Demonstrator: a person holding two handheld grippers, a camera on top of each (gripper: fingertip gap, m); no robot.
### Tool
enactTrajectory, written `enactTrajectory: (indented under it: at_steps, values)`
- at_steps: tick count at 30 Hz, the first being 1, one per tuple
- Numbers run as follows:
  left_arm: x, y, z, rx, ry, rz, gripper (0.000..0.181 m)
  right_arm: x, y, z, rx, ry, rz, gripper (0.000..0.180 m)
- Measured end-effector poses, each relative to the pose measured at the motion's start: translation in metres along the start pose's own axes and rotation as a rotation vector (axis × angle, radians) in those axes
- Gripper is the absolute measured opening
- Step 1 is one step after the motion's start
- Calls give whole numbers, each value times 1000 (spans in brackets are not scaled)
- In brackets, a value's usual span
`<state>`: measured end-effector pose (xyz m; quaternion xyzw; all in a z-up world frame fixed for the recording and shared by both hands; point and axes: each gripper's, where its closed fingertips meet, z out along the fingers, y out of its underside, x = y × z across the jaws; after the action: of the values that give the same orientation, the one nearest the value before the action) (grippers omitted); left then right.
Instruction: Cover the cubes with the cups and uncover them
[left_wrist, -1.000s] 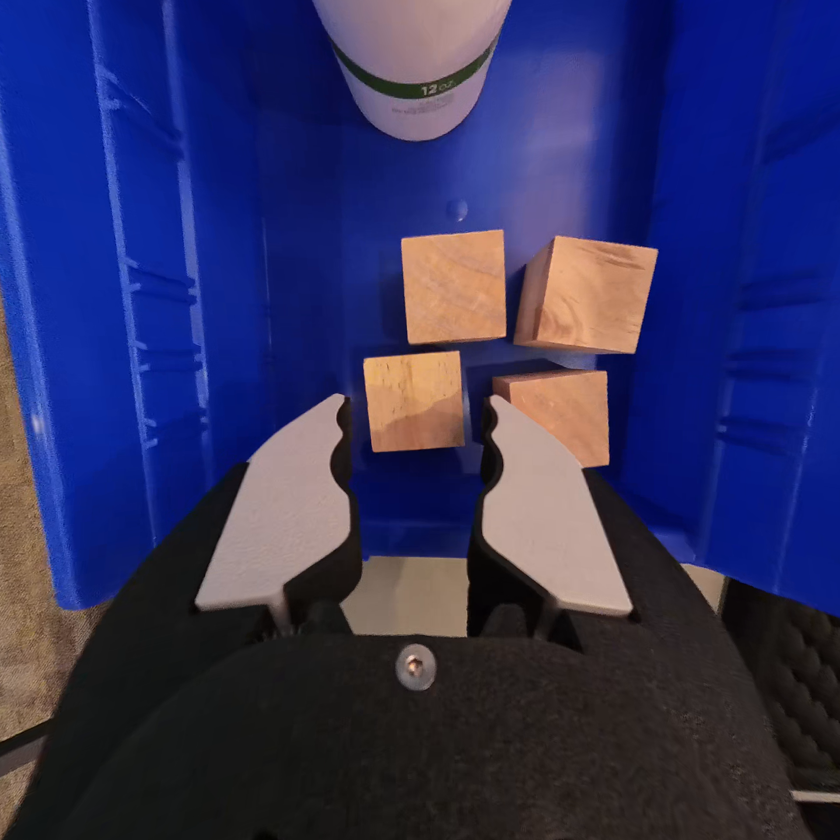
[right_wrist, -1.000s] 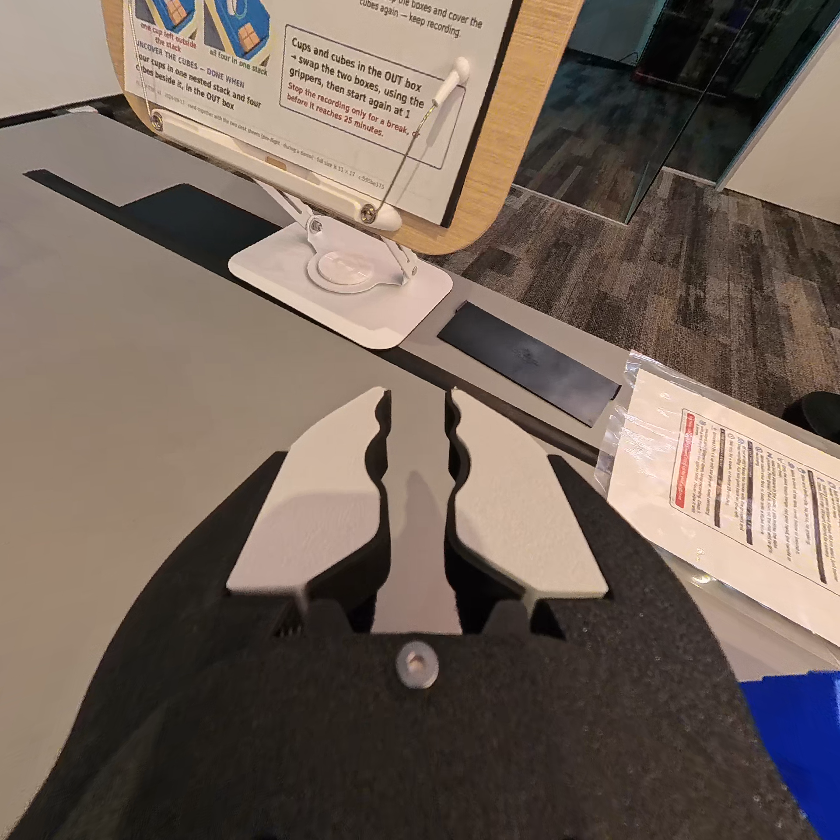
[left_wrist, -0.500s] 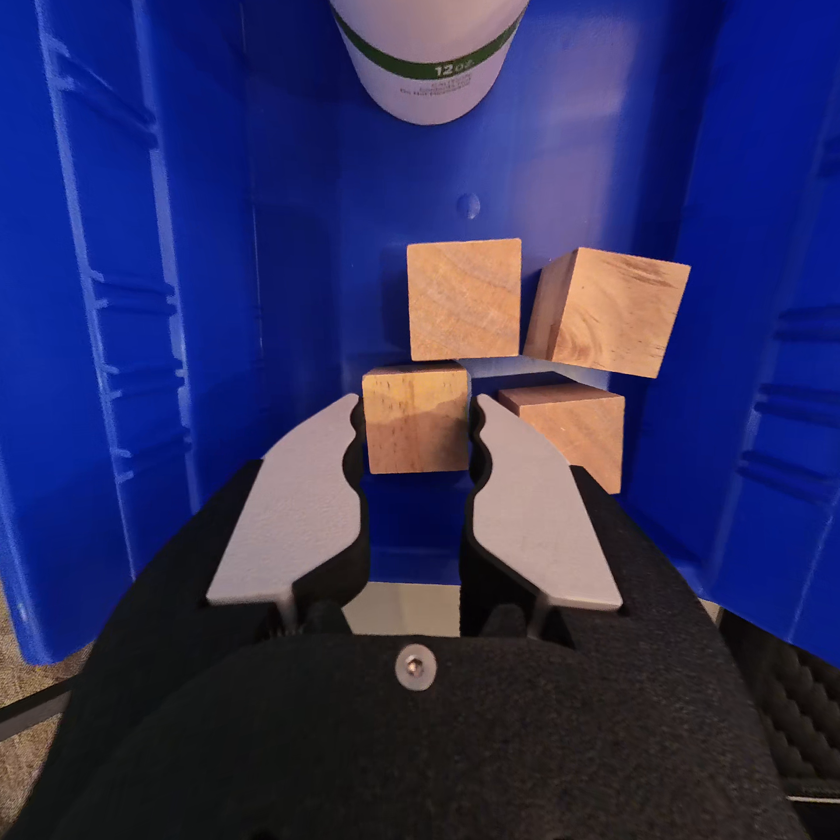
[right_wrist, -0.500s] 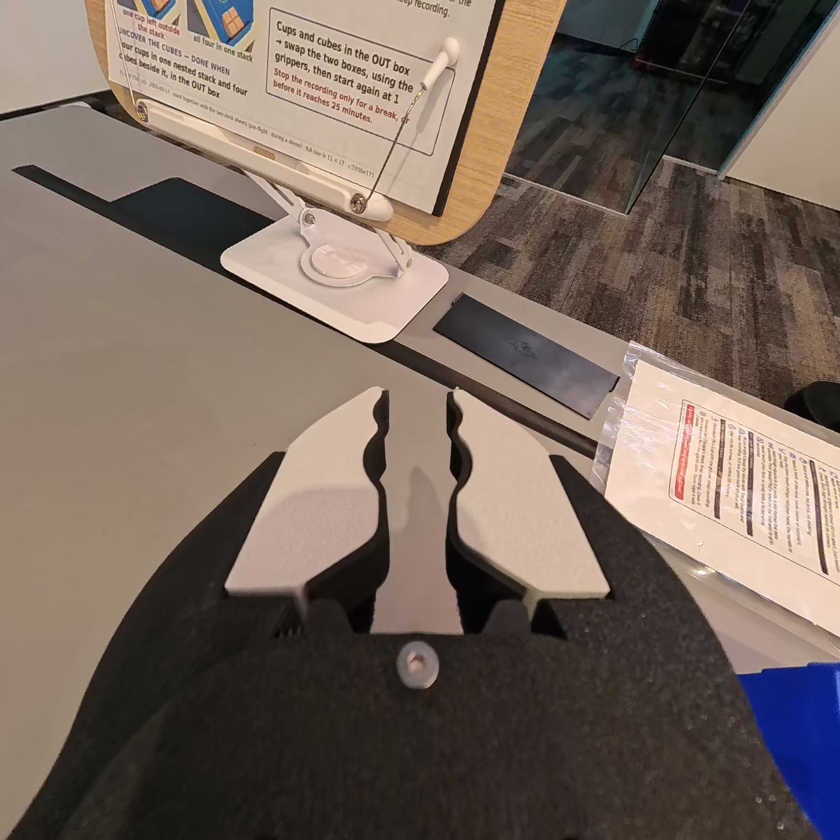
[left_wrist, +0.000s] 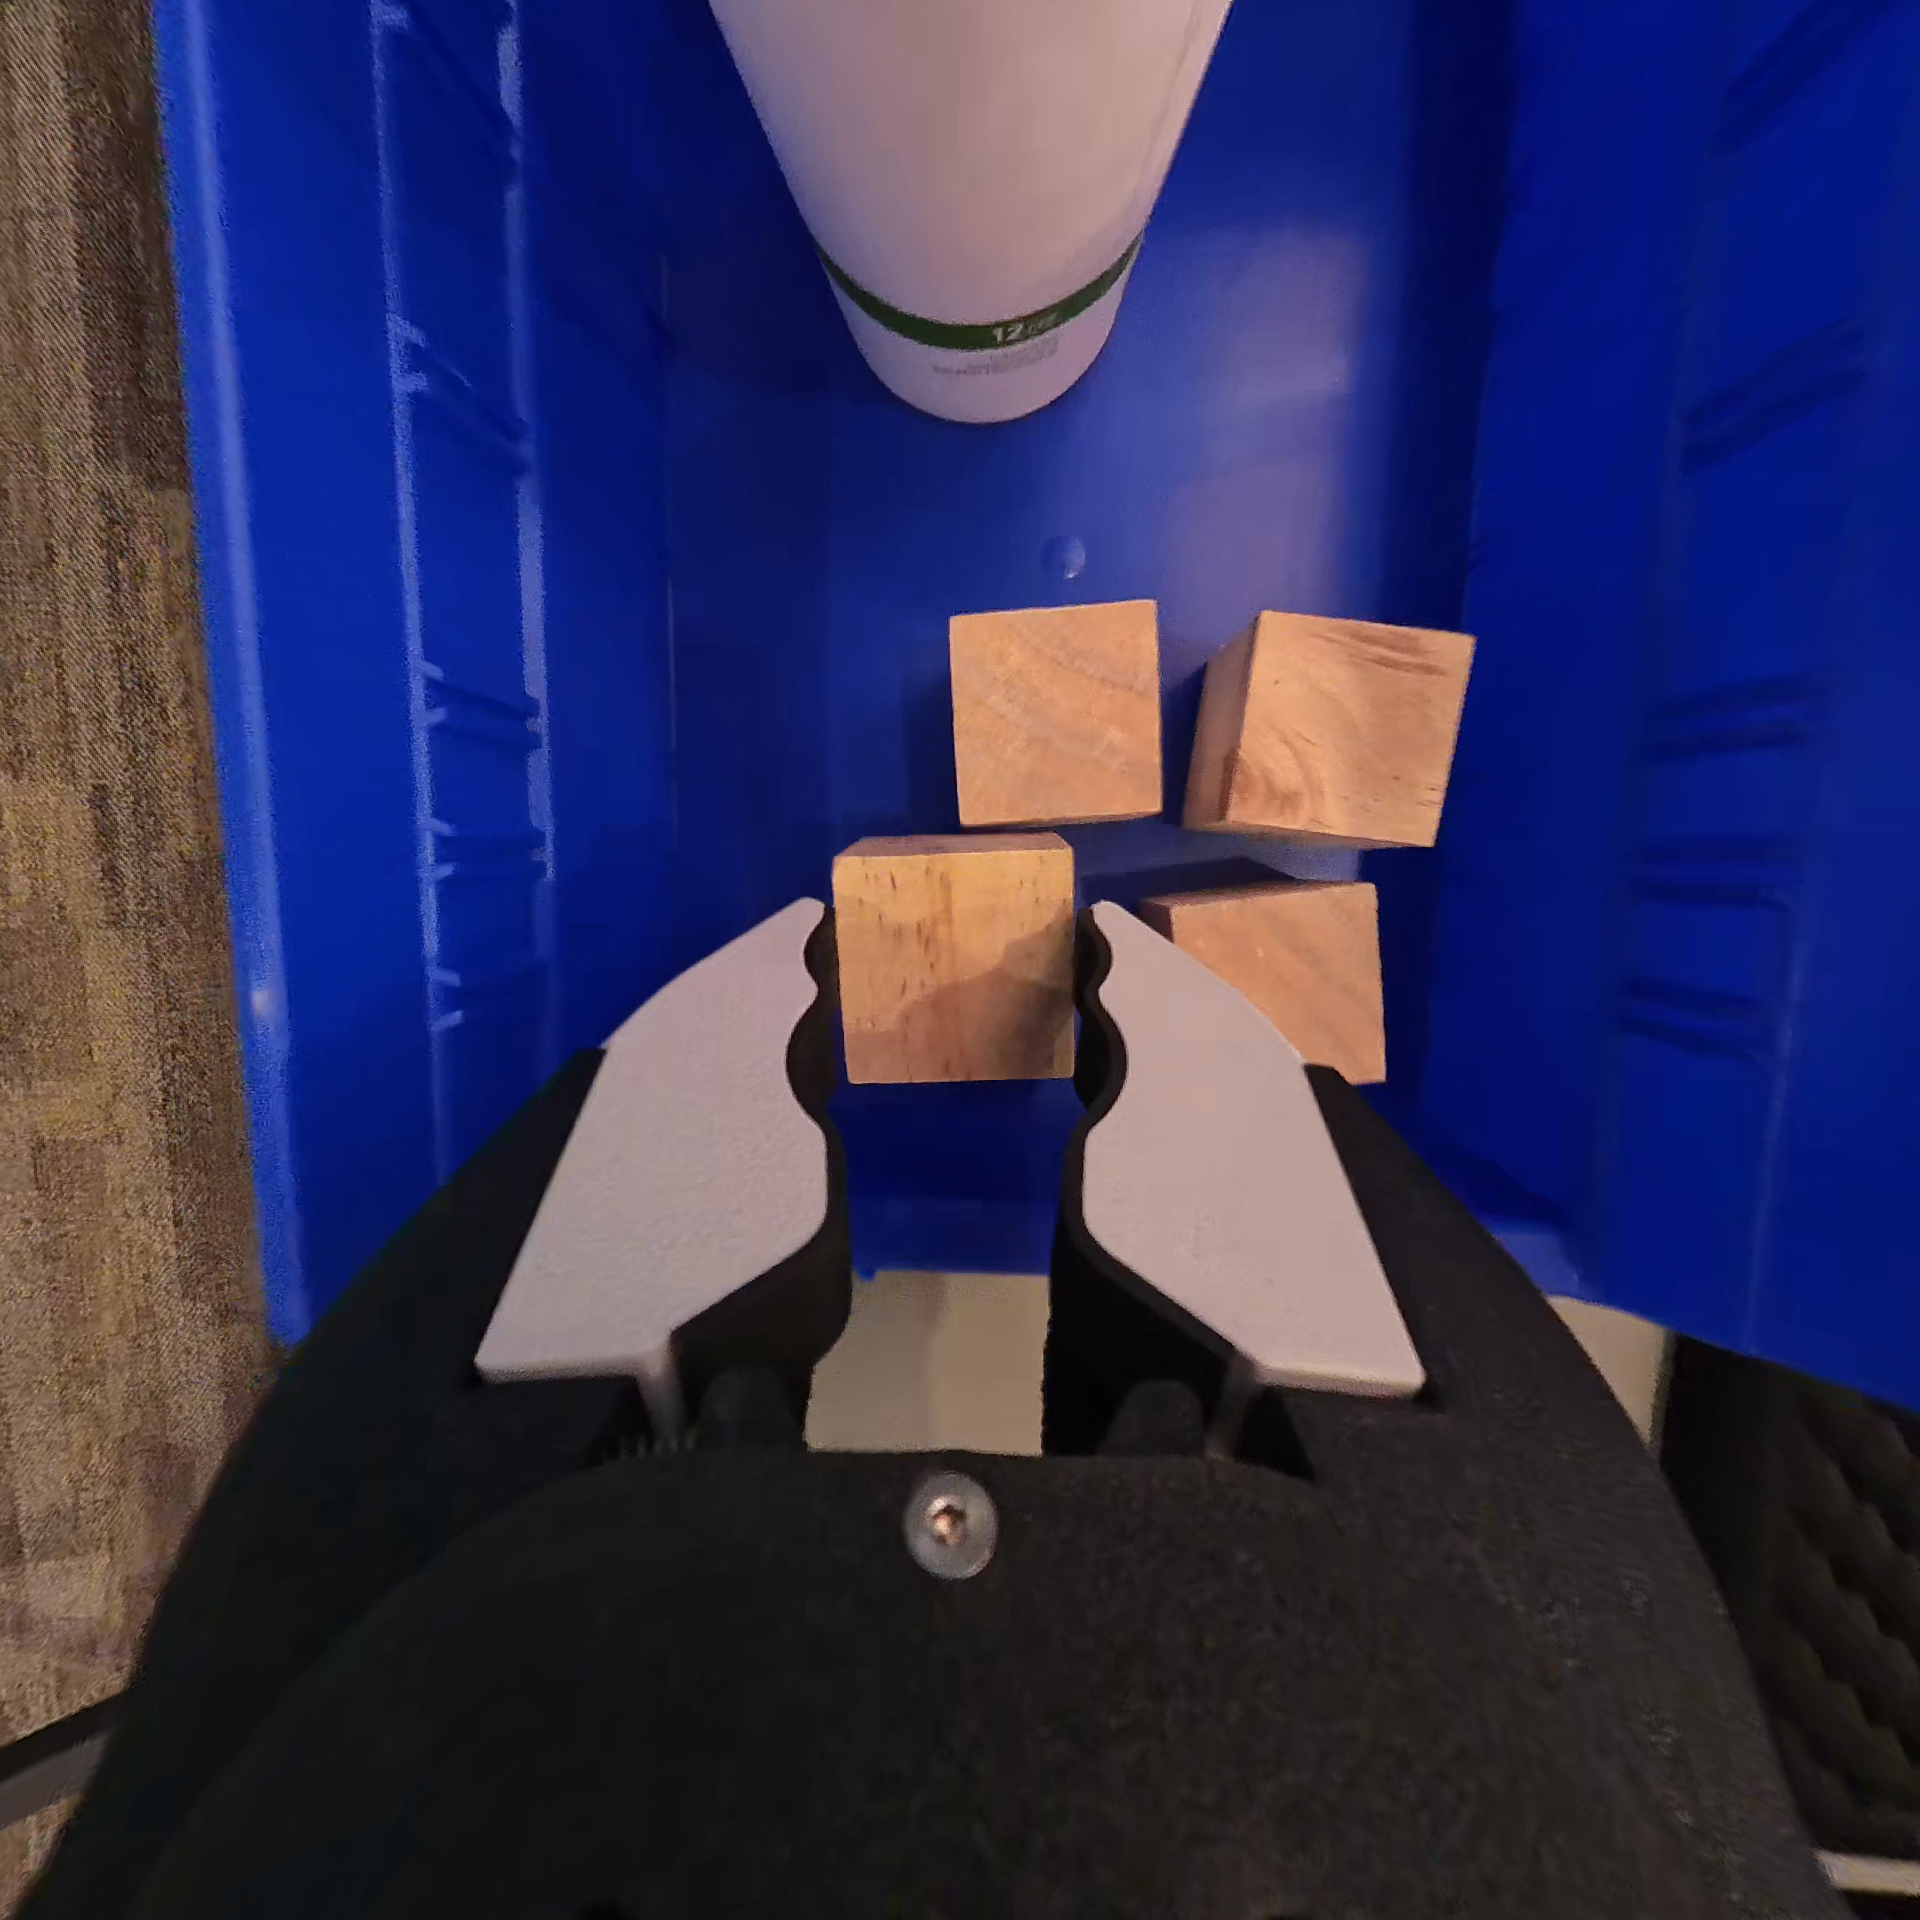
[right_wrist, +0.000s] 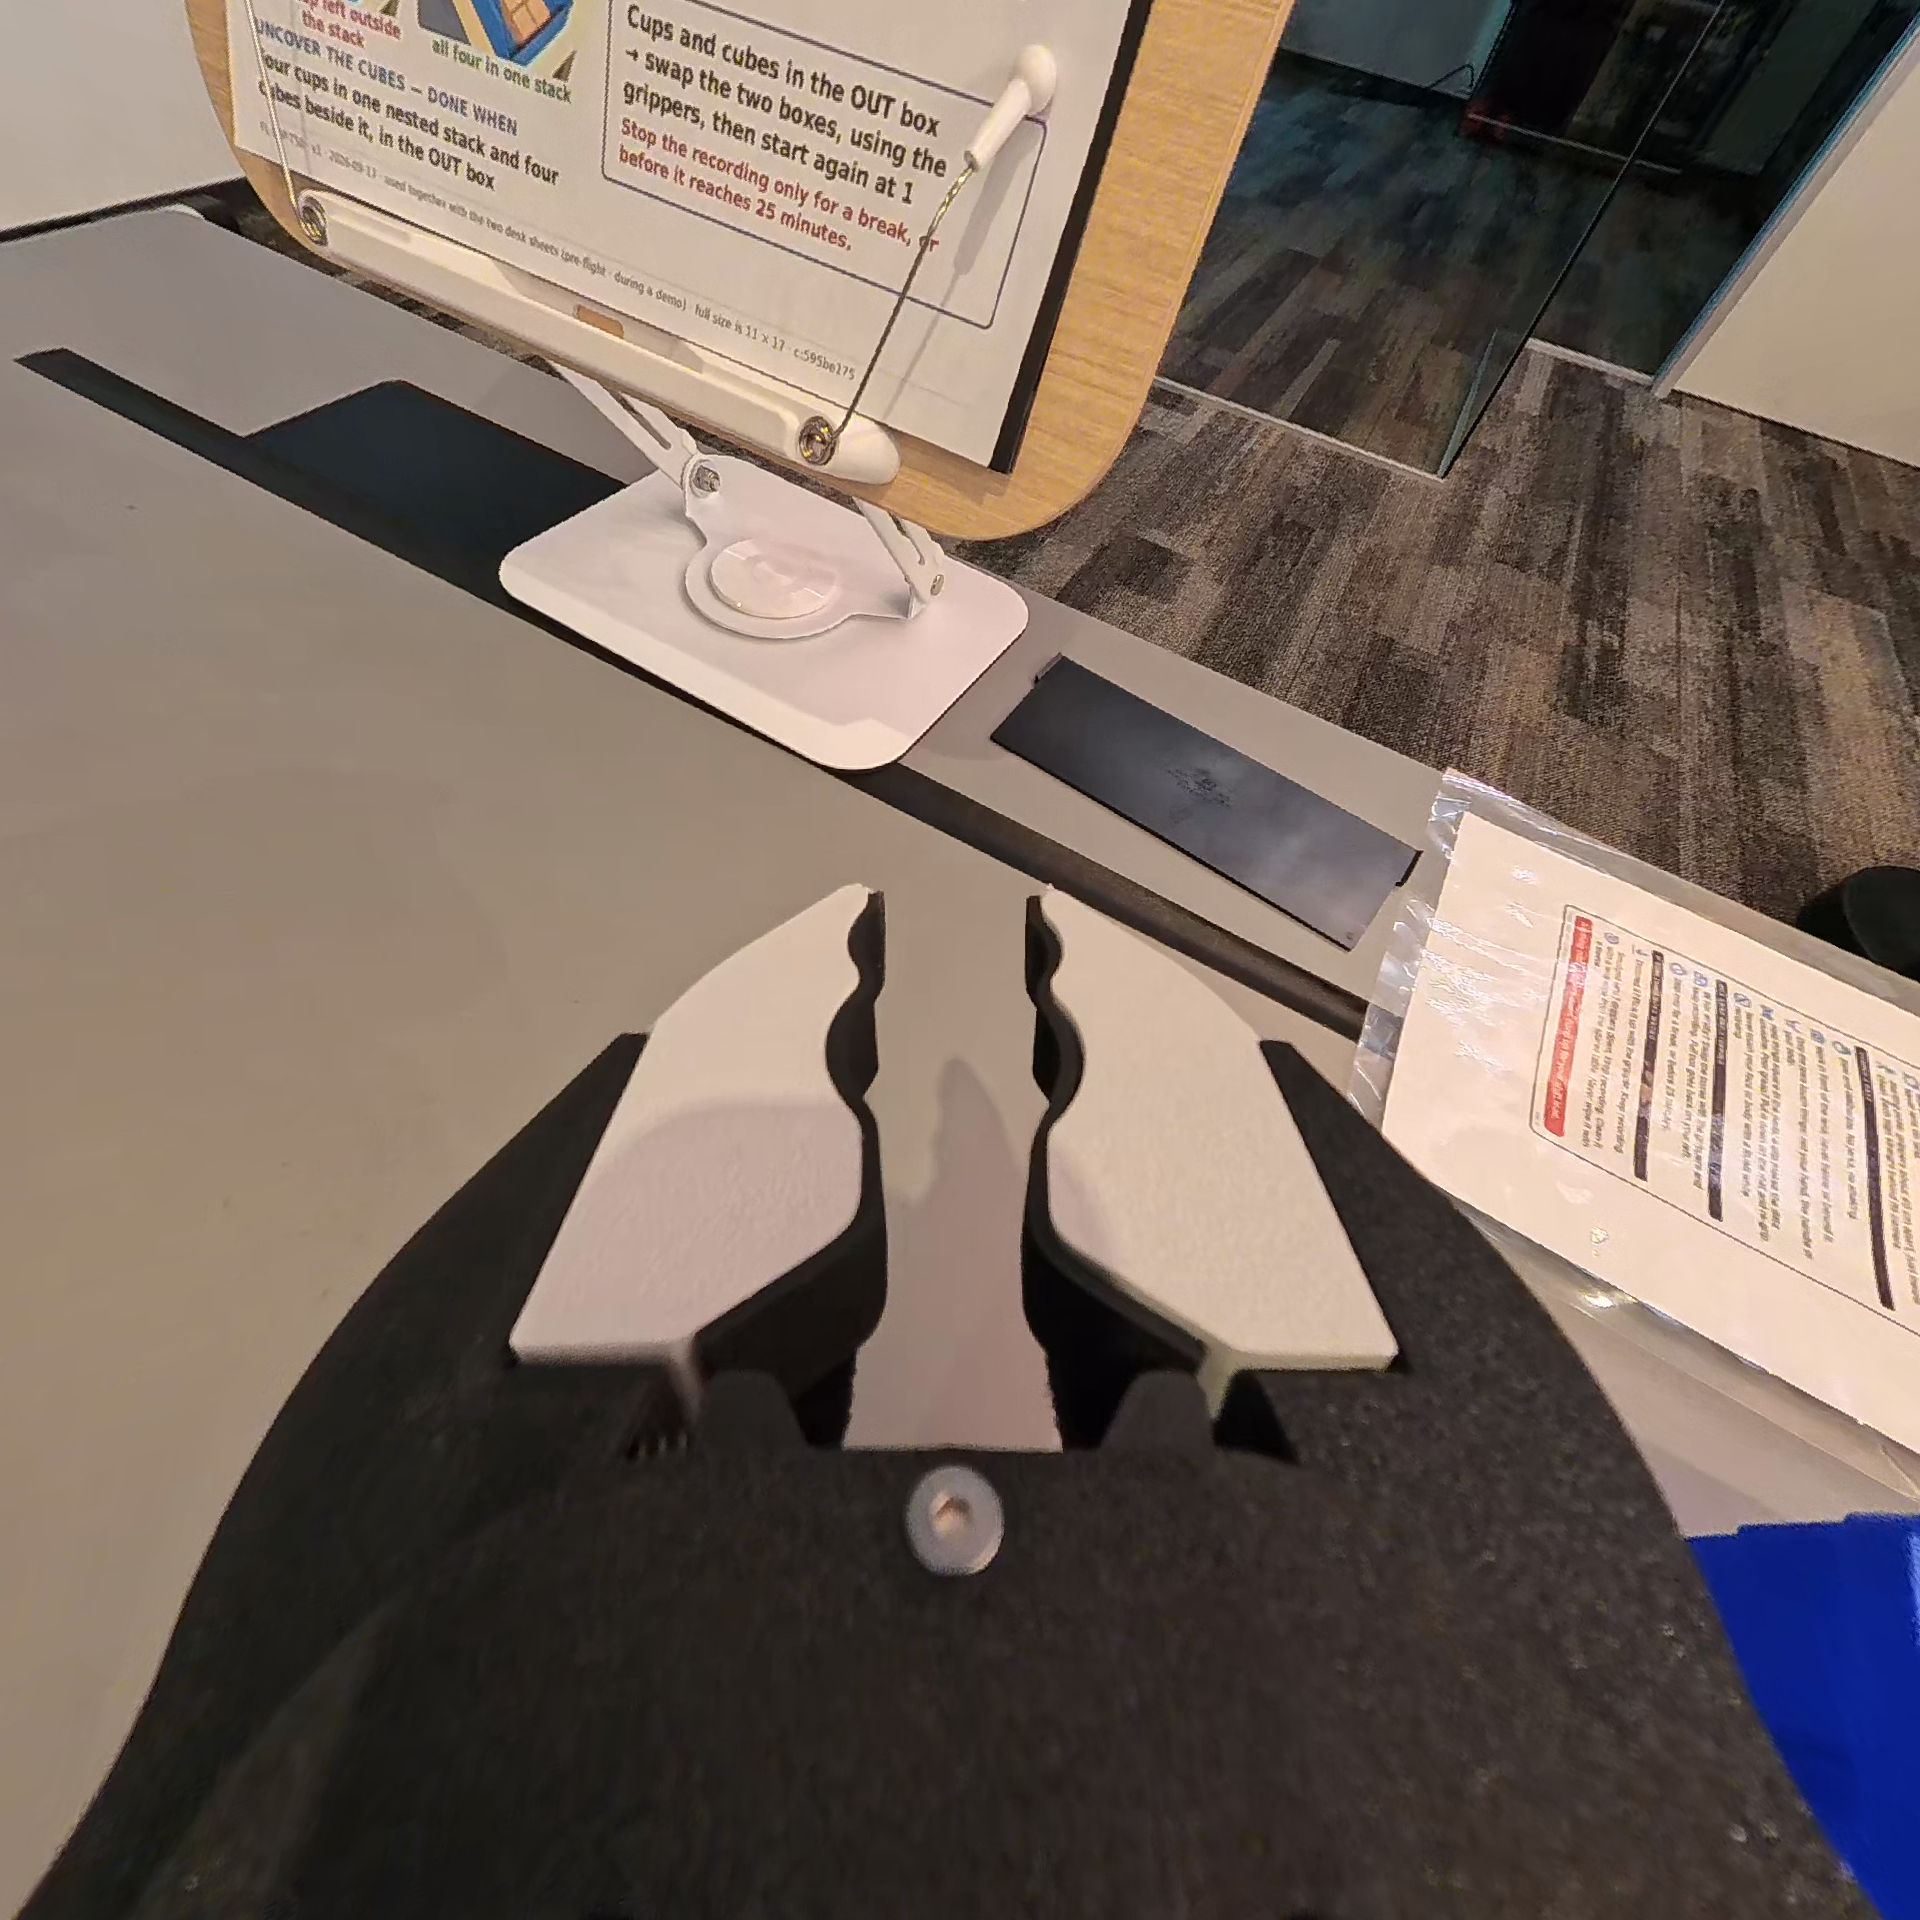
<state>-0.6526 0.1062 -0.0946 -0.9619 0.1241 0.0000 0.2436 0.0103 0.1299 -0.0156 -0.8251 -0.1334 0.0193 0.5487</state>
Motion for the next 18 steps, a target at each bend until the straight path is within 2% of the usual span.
enactTrajectory:
  at_steps: [5,8,13,18]
  values:
    - [14,-23,-43,106,-7,65,43,4,1,-2,-2,6,4,26]
    - [51,-52,-76,229,52,143,43,8,2,-4,-18,12,-1,28]
    - [173,-82,-96,310,243,407,43,17,4,-17,-38,10,-16,29]
    - [320,-83,-66,269,448,797,43,9,9,-37,-51,-118,-55,30]
